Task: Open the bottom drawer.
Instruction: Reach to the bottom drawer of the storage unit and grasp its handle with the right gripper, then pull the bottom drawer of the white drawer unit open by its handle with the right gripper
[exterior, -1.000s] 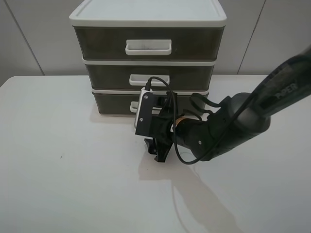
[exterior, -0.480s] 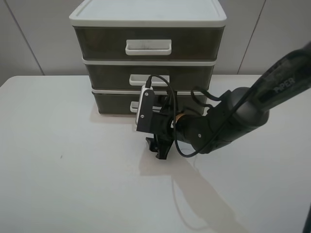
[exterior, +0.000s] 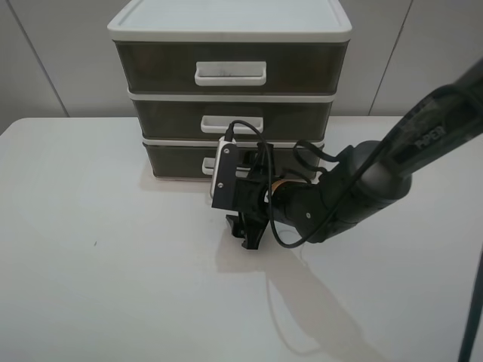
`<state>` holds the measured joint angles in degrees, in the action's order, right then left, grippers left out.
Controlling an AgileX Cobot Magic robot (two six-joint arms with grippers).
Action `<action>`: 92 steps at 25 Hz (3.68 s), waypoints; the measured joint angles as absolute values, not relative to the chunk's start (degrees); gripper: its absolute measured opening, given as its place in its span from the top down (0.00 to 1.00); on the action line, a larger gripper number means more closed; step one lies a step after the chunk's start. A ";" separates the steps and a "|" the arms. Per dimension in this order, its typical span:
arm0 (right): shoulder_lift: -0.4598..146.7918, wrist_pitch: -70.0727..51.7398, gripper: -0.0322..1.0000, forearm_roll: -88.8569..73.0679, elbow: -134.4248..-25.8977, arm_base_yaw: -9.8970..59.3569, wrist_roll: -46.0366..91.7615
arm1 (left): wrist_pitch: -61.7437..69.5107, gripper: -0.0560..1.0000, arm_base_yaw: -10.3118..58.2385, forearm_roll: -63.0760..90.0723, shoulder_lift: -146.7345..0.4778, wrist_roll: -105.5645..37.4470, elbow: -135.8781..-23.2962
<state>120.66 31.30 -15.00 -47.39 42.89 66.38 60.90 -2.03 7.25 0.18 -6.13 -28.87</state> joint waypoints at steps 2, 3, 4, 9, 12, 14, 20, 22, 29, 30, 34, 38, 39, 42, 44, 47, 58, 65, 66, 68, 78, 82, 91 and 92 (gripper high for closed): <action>120.66 31.30 0.24 -14.89 -47.39 42.49 66.38 | 60.90 0.27 -2.03 7.25 0.18 -6.13 -28.87; 120.66 31.30 0.24 -14.89 -47.39 42.42 66.38 | 60.90 0.27 -2.03 7.25 0.18 -6.13 -28.87; 120.66 31.30 0.24 -14.89 -47.39 42.32 66.38 | 60.90 0.27 -2.03 7.25 0.18 -6.13 -28.87; 120.66 30.63 0.24 -14.84 -47.52 42.27 66.38 | 60.90 0.27 -2.03 7.25 0.18 -6.13 -28.87; 120.66 29.95 0.28 -14.84 -47.59 42.27 66.38 | 60.90 0.27 -2.03 7.25 0.18 -6.13 -28.87; 120.66 29.50 0.36 -14.79 -47.59 42.27 66.48 | 60.90 0.27 -2.03 7.25 0.18 -6.13 -28.87; 120.66 31.22 0.67 -15.07 -47.88 42.03 66.62 | 60.90 0.27 -2.03 7.25 0.18 -6.13 -28.87; 120.54 31.77 0.78 -15.07 -47.99 41.76 66.62 | 60.90 0.27 -2.03 7.25 0.18 -6.13 -28.87; 120.29 32.11 0.93 -15.85 -48.06 41.65 69.94 | 60.90 0.27 -2.03 7.25 0.18 -6.13 -28.87; 120.29 32.11 0.94 -16.22 -48.06 41.65 70.36 | 60.90 0.27 -2.03 7.25 0.18 -6.13 -28.87; 119.67 30.75 0.94 -16.52 -48.06 41.65 70.85 | 60.90 0.27 -2.03 7.25 0.18 -6.13 -28.87; 117.66 26.09 0.94 -16.79 -48.06 41.65 70.85 | 60.90 0.27 -2.03 7.25 0.18 -6.13 -28.87; 117.13 24.92 0.94 -16.79 -48.01 41.65 70.85 | 60.90 0.27 -2.03 7.25 0.18 -6.13 -28.87; 116.06 21.51 0.94 -16.79 -48.01 41.65 70.85 | 60.90 0.27 -2.03 7.25 0.18 -6.13 -28.87; 115.46 19.96 0.94 -16.79 -48.01 41.71 70.85 | 60.90 0.27 -2.03 7.25 0.18 -6.13 -28.87; 114.50 17.68 0.94 -16.79 -48.01 42.08 70.85 | 60.90 0.27 -2.03 7.25 0.18 -6.13 -28.87; 109.21 13.50 0.95 -16.77 -43.33 43.18 70.85 | 60.90 0.27 -2.03 7.25 0.18 -6.13 -28.87; 108.83 12.32 0.95 -19.93 -43.03 46.11 70.63 | 60.90 0.27 -2.03 7.25 0.18 -6.13 -28.87; 108.83 12.24 0.95 -20.22 -43.03 46.49 70.63 | 60.90 0.27 -2.03 7.25 0.18 -6.13 -28.87; 108.81 11.82 0.95 -20.96 -43.03 46.95 70.63 | 60.90 0.27 -2.03 7.25 0.18 -6.13 -28.87; 108.16 7.96 0.95 -21.08 -43.11 47.09 70.63 | 60.90 0.27 -2.03 7.25 0.18 -6.13 -28.87; 108.16 7.11 0.95 -21.08 -43.27 47.09 70.63 | 60.90 0.27 -2.03 7.25 0.18 -6.13 -28.87; 106.03 2.66 0.95 -20.89 -43.20 47.15 70.81 | 60.90 0.27 -2.03 7.25 0.18 -6.13 -28.87; 105.96 2.62 0.95 -20.89 -43.20 47.15 70.81 | 60.90 0.27 -2.03 7.25 0.18 -6.13 -28.87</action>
